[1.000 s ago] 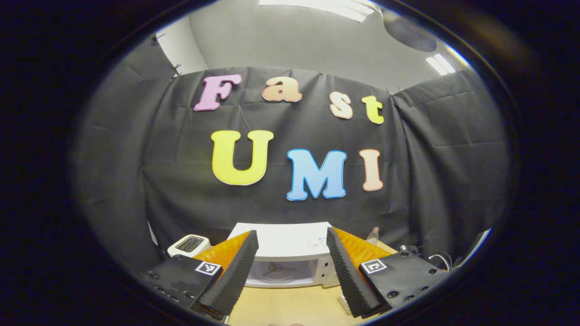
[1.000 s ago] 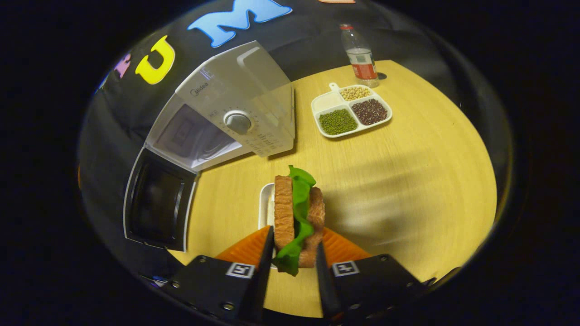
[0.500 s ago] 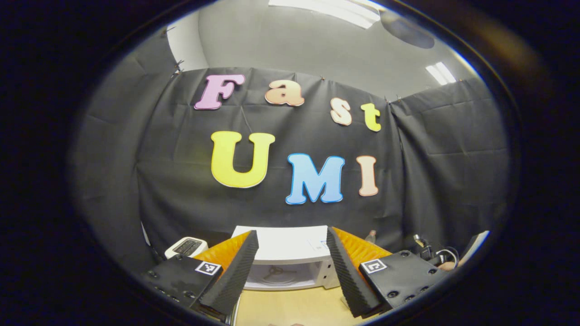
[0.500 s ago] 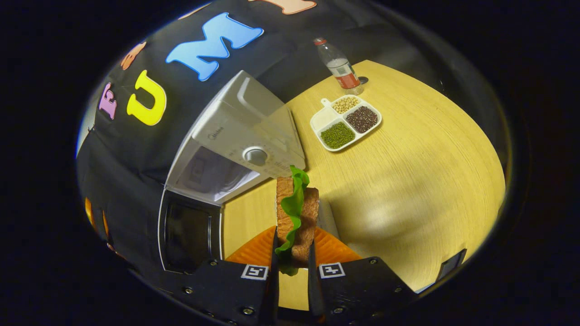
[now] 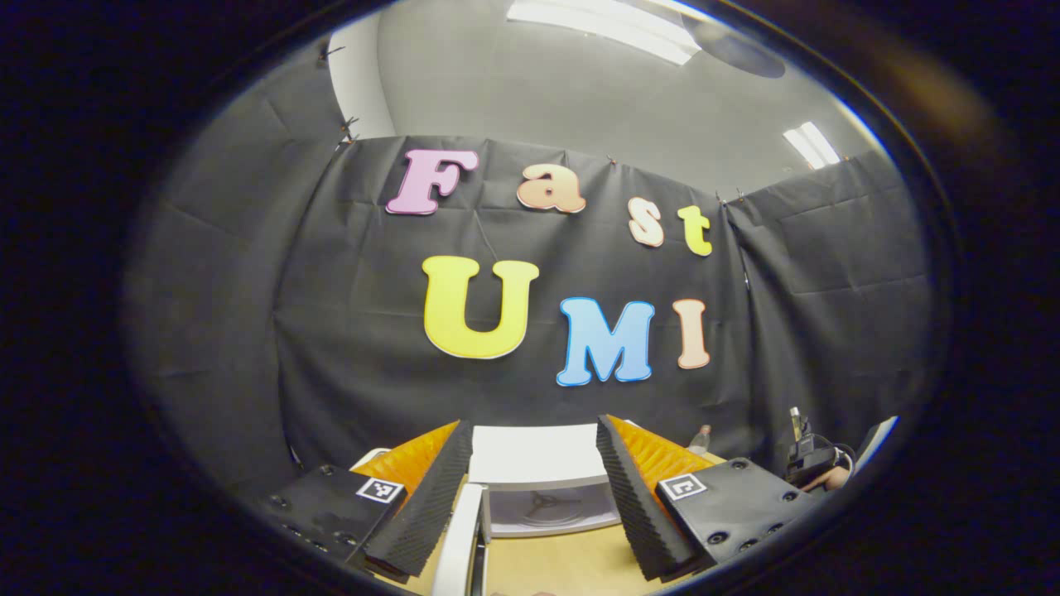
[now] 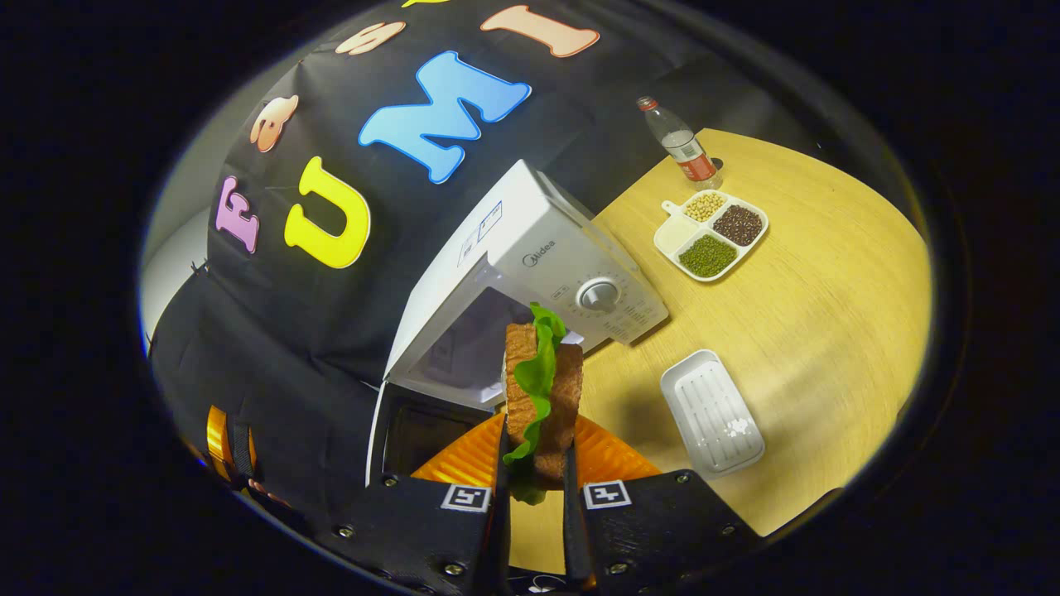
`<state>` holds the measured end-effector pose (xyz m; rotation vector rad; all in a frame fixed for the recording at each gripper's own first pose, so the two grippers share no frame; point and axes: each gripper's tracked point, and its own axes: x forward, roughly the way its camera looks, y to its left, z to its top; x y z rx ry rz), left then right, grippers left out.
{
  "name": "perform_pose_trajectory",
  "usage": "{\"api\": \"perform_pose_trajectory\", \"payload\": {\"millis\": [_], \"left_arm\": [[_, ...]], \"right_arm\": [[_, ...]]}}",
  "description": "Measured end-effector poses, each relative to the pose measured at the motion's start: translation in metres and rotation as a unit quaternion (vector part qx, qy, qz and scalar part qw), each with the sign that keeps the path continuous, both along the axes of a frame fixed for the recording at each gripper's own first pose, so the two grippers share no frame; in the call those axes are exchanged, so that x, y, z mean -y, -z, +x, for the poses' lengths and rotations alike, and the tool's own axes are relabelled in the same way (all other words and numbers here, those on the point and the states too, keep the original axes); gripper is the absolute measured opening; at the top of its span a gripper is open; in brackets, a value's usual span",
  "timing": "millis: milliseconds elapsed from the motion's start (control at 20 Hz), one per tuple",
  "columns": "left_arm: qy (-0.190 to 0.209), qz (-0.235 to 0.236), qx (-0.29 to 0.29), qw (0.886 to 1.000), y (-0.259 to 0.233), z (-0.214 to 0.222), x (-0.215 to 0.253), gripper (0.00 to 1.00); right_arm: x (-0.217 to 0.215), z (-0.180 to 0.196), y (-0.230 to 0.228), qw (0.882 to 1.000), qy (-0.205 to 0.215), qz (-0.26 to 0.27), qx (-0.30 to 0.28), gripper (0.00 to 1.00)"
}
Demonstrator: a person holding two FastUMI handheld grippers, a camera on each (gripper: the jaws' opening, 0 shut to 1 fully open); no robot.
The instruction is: Open the microwave oven with the left hand, put the food in, and close the microwave oven.
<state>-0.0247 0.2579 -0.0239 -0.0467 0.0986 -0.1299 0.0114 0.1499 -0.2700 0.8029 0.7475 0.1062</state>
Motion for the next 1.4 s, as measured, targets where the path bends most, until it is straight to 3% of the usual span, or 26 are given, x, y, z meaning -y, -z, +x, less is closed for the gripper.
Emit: {"api": "perform_pose_trajectory", "payload": {"millis": [350,600,800,1150,1400], "left_arm": [[-0.033,-0.001,0.000,0.999,-0.001,-0.030,-0.071,0.96],[-0.065,0.007,0.000,0.998,-0.001,-0.041,-0.118,0.96],[-0.064,0.006,-0.014,0.998,0.010,-0.038,-0.136,0.95],[-0.067,0.033,-0.022,0.997,0.023,-0.041,-0.156,0.95],[-0.077,0.038,-0.045,0.995,0.037,-0.038,-0.179,0.96]], "right_arm": [[-0.054,0.030,0.010,0.998,0.038,0.047,0.008,0.26],[-0.085,0.066,0.023,0.992,0.100,0.068,0.018,0.26],[-0.101,0.096,0.040,0.981,0.162,0.102,0.022,0.27],[-0.117,0.154,0.077,0.966,0.228,0.116,0.036,0.27],[-0.134,0.196,0.101,0.945,0.287,0.155,0.039,0.27]]}}
